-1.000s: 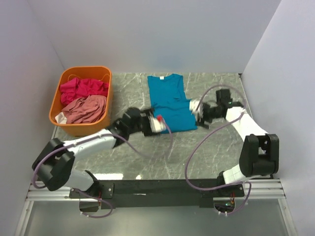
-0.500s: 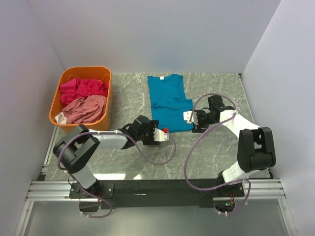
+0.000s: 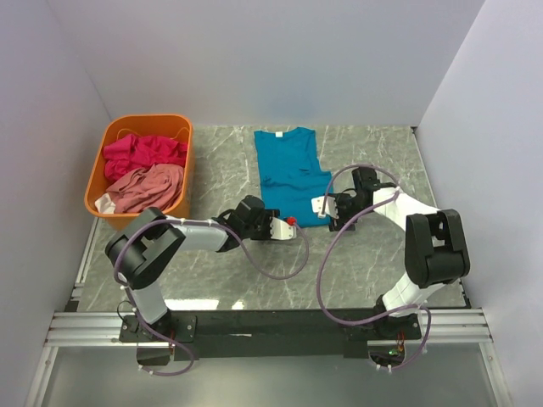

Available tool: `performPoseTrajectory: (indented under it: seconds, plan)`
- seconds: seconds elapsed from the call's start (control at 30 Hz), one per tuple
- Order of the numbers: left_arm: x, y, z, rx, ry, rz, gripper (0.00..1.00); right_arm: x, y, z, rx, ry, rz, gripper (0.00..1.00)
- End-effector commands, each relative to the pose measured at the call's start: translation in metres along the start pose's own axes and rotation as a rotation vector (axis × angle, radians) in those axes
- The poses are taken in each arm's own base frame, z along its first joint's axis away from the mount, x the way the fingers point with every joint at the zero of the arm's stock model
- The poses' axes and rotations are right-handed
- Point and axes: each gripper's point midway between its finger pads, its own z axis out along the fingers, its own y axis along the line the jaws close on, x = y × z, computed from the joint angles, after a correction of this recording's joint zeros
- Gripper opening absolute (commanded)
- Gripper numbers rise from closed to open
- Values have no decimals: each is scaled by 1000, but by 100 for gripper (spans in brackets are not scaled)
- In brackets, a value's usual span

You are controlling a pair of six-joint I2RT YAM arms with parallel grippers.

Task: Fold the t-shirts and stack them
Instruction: Fold the tshirt

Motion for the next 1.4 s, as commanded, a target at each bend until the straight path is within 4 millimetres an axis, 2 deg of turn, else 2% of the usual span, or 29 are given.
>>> performPoseTrajectory:
  seconds: [0.0,0.2,0.37,0.4,0.43,0.5,0.53,0.6,0.63,0.7,0.73,0.8,0.83,0.87,0.9,0.97,1.03,1.1,1.13,1.17,1.27,1.37]
  plan:
    - [-10,14,4,-44,-23,15,48,-1,-12,1,12,42,-63,71]
    - [-6,12,5,-47,-16,12,35,2,-25,15,19,100,-47,66]
    - [-5,10,5,-44,-17,18,29,4,-25,23,0,129,-36,50]
    - [-6,10,5,-46,-19,18,25,5,-24,23,-2,135,-30,47]
    - [-6,10,5,-46,-19,16,22,4,-27,23,1,136,-22,37]
    - [-5,10,6,-46,-17,13,15,5,-27,23,-4,141,-15,27]
    - [-5,8,6,-40,-17,8,6,5,-26,23,-3,142,13,7]
    - [-9,5,5,-23,-32,-5,0,2,-22,21,-23,133,9,0]
    - [-10,2,4,-9,-37,-8,0,-1,-14,18,-52,124,14,0]
    - [-15,-5,-3,17,-42,-16,0,-10,-8,9,-56,102,16,0]
    - [-25,-13,-6,43,-65,-10,0,-13,7,7,-96,92,34,0]
    - [-34,-28,-19,107,-77,-17,0,-17,19,0,-107,80,50,0]
    - [-43,-36,-24,143,-98,-16,0,-18,34,-7,-127,77,61,0]
    - [-52,-52,-34,195,-104,-23,0,-21,43,-10,-140,63,67,0]
    - [-58,-59,-39,219,-118,-28,0,-25,51,-18,-140,60,72,0]
    - [-76,-81,-53,285,-155,-36,0,-24,77,-22,-179,56,108,0]
    - [-85,-103,-64,348,-164,-38,0,-27,103,-31,-208,53,118,0]
    - [-93,-119,-75,397,-182,-65,0,-33,116,-38,-205,40,112,0]
    - [-92,-129,-79,427,-172,-74,0,-33,132,-40,-243,39,127,0]
    - [-97,-142,-86,470,-185,-90,0,-34,138,-42,-247,37,132,0]
    - [-95,-158,-96,505,-185,-118,0,-36,147,-48,-239,40,133,0]
    - [-87,-157,-98,476,-181,-110,0,-38,143,-51,-228,42,148,0]
